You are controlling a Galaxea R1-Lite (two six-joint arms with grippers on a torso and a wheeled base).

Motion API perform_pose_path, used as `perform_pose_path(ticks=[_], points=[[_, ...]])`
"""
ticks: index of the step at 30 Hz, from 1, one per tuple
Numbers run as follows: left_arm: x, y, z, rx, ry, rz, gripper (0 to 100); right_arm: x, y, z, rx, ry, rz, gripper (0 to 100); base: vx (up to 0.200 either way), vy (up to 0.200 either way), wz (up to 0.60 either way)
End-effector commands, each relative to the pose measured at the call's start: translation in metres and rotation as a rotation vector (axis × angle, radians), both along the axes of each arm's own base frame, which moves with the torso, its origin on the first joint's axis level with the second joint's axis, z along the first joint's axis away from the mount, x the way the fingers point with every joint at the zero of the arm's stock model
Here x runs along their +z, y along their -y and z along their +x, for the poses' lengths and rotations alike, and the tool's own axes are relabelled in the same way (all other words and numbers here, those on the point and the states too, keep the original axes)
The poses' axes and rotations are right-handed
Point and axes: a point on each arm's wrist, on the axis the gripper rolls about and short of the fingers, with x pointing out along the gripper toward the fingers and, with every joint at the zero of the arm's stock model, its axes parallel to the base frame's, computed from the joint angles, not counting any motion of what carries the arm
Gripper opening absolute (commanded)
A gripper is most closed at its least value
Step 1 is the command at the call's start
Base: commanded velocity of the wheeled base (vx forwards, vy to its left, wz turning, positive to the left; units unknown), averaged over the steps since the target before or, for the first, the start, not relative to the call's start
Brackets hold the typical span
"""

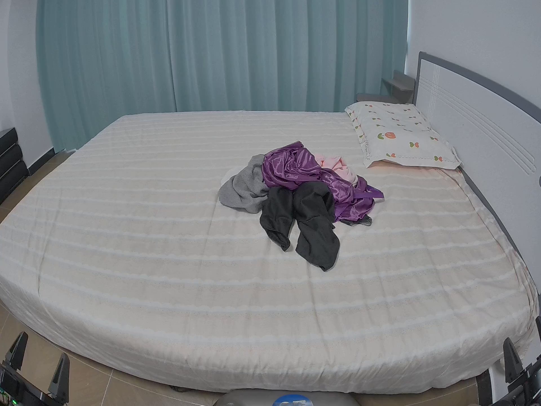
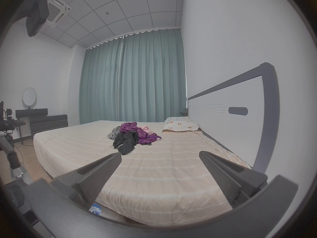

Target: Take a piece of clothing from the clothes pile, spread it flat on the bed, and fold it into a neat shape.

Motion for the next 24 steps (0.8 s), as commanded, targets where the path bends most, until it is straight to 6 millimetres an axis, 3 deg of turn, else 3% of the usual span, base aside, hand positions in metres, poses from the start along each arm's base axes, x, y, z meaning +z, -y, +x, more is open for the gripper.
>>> perform_pose_path(ticks=[1,6,10,12,16,20,24], points=[[-0.005,0.000,0.000,0.000,-0.001,0.000,100,-0.005,0.000,0.000,0.002,-0.001,-0.001,100,0.000,0.000,0.00],[-0.005,0.000,0.000,0.000,-0.001,0.000,100,-0.003,0.000,-0.001,0.000,0.013,0.008,100,0.000,0.000,0.00],[-0.005,0.000,0.000,0.000,-0.001,0.000,100,0.061,0.000,-0.005,0.019,0.090,0.108,100,0.000,0.000,0.00],[-0.005,0.000,0.000,0.000,-0.001,0.000,100,0.066,0.000,-0.001,0.025,0.067,0.101,100,0.000,0.000,0.00],[-0.005,0.000,0.000,0.000,-0.001,0.000,100,0.054,-0.001,0.014,0.078,-0.059,0.102,100,0.000,0.000,0.00],[-0.005,0.000,0.000,0.000,-0.001,0.000,100,0.055,-0.002,0.022,0.124,-0.114,0.110,100,0.000,0.000,0.00],[-0.005,0.000,0.000,0.000,-0.001,0.000,100,0.077,-0.006,0.058,0.193,-0.249,0.115,100,0.000,0.000,0.00]])
